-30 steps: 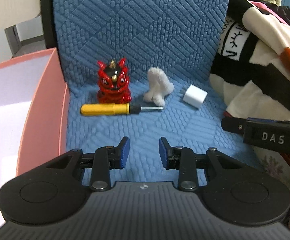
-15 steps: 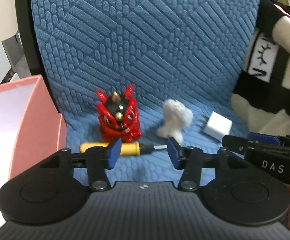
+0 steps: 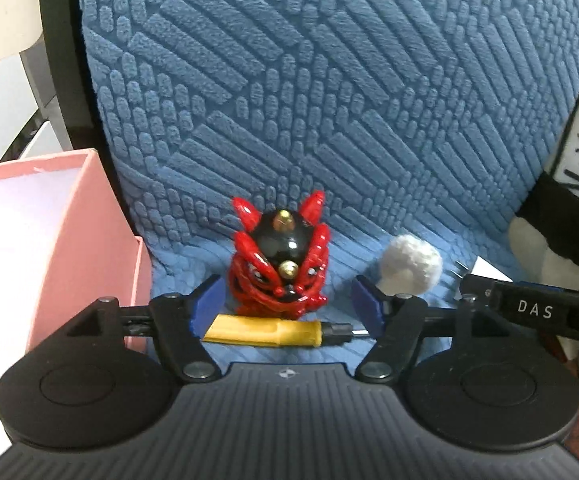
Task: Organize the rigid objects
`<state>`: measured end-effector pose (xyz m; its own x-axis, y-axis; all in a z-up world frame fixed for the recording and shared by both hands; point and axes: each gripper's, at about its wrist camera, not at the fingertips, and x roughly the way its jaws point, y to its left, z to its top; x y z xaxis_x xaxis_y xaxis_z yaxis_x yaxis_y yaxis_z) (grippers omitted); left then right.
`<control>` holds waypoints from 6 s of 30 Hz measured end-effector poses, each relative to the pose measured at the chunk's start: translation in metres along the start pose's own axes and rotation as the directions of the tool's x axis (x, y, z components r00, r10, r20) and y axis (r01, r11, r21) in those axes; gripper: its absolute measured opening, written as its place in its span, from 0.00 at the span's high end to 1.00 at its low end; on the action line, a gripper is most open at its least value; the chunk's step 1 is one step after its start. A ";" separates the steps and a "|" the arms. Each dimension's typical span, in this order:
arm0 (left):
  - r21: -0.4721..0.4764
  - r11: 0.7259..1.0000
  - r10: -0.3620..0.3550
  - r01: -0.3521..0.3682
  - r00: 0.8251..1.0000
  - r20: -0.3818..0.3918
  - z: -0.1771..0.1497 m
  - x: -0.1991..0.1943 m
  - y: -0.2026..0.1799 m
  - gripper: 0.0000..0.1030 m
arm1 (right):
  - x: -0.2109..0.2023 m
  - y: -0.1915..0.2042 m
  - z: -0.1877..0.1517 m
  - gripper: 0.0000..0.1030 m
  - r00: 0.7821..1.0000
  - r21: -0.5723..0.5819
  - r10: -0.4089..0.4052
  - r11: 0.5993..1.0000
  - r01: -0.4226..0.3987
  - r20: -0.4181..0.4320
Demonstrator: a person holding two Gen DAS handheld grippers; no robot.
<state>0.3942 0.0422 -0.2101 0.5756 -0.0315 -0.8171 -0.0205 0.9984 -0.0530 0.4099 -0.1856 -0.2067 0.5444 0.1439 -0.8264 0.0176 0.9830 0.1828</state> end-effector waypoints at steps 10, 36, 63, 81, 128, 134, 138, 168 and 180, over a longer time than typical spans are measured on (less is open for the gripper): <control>-0.026 1.000 -0.015 0.015 1.000 -0.013 0.007 0.007 0.003 0.26 | 0.011 0.009 -0.007 0.44 0.999 -0.028 0.012 1.000 -0.013 -0.044; -0.043 0.999 -0.024 0.024 1.000 0.011 0.016 0.014 0.004 0.40 | 0.000 -0.006 -0.005 0.48 0.996 0.016 0.084 0.996 -0.084 -0.043; -0.041 0.994 -0.101 0.100 0.995 0.000 -0.052 -0.072 0.003 0.40 | -0.055 0.002 -0.063 0.54 0.993 0.018 0.109 0.994 -0.108 -0.041; -0.120 0.983 -0.142 0.136 0.989 -0.041 -0.115 -0.125 0.018 0.40 | -0.105 0.011 -0.135 0.55 0.993 -0.056 0.103 0.993 -0.106 -0.054; -0.196 0.969 -0.167 0.150 0.983 -0.077 -0.160 -0.131 0.013 0.33 | -0.110 0.014 -0.169 0.49 1.000 -0.062 0.013 0.998 -0.014 -0.021; -0.188 0.971 -0.165 0.146 0.982 -0.091 -0.158 -0.126 0.012 0.33 | -0.109 0.015 -0.177 0.50 1.000 -0.120 -0.027 0.992 0.029 0.015; -0.213 0.964 -0.181 0.157 0.979 -0.097 -0.160 -0.120 0.014 0.37 | -0.108 0.015 -0.180 0.50 0.999 -0.157 -0.039 0.987 0.045 0.038; -0.193 0.979 -0.071 0.064 0.997 -0.033 -0.147 -0.165 0.011 0.38 | -0.127 -0.003 -0.162 0.54 0.994 -0.068 0.105 0.992 -0.107 -0.037; -0.161 0.982 -0.104 0.101 0.994 -0.014 -0.131 -0.191 0.019 0.38 | -0.144 0.008 -0.156 0.54 0.996 -0.092 0.080 0.992 -0.083 -0.029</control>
<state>0.1770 0.0610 -0.1297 0.5627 -0.1361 -0.8154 -0.0935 0.9696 -0.2264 0.2003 -0.1804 -0.1690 0.5192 0.2255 -0.8244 -0.1045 0.9741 0.2007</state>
